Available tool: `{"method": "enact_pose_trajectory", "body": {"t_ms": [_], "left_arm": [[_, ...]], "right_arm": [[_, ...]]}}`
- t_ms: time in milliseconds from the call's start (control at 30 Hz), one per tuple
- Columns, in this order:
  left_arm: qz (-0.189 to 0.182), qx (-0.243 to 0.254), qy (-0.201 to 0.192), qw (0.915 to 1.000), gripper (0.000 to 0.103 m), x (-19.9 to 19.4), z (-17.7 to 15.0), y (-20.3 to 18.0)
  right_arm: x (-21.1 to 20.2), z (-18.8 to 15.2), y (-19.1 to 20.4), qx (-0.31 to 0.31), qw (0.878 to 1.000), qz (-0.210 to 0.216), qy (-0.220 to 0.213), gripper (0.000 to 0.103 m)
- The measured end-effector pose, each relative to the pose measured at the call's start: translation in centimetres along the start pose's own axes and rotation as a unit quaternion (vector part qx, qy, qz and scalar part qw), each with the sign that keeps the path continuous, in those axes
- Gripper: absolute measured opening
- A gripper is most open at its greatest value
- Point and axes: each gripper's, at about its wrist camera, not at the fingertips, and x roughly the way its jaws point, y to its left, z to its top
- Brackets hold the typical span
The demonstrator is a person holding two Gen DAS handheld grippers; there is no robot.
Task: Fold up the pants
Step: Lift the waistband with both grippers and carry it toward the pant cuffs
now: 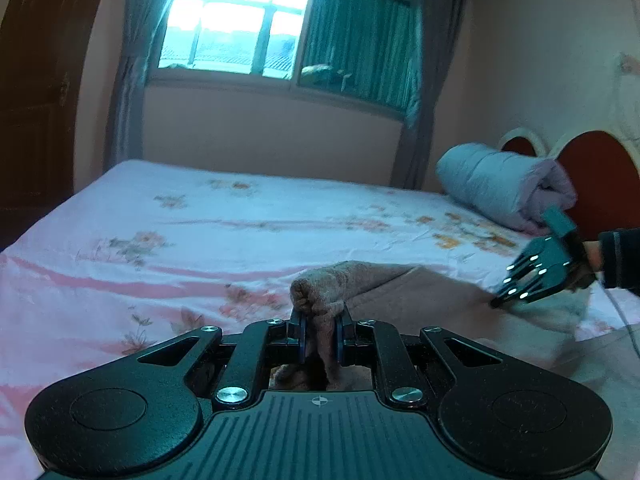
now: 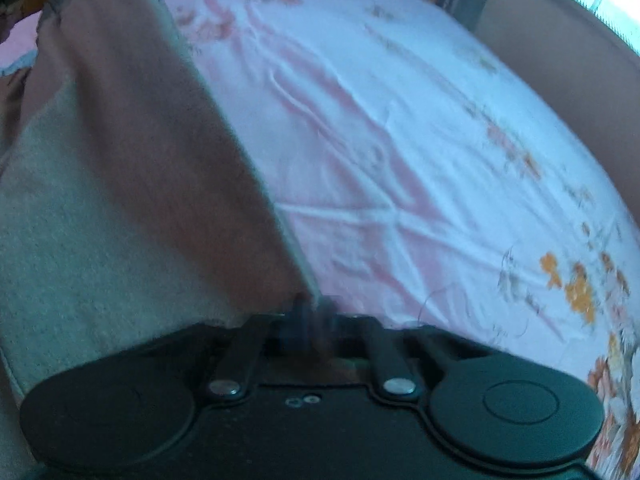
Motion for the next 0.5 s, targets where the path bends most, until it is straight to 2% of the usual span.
{"method": "enact_pose_trajectory", "body": {"t_ms": [100, 233, 400, 500], "left_arm": [[0.007, -0.005, 0.005, 0.9999, 0.013, 1.3, 0.7, 0.4], [-0.013, -0.002, -0.017, 0.9998, 0.013, 1.5, 2.7, -0.3], [-0.052, 0.017, -0.053, 0.9971, 0.013, -1.4, 4.3, -1.8], [-0.065, 0.038, -0.048, 0.996, 0.013, -3.4, 3.4, -2.5]], "right_arm": [[-2.7, -0.3, 0.1, 0.03, 0.999, -0.03, -0.034, 0.0], [-9.2, -1.3, 2.1, 0.026, 0.992, -0.097, -0.075, 0.0], [-18.3, -2.8, 7.0, 0.013, 0.981, -0.163, -0.102, 0.0], [-21.5, -3.8, 11.5, 0.011, 0.977, -0.184, -0.103, 0.0]]}}
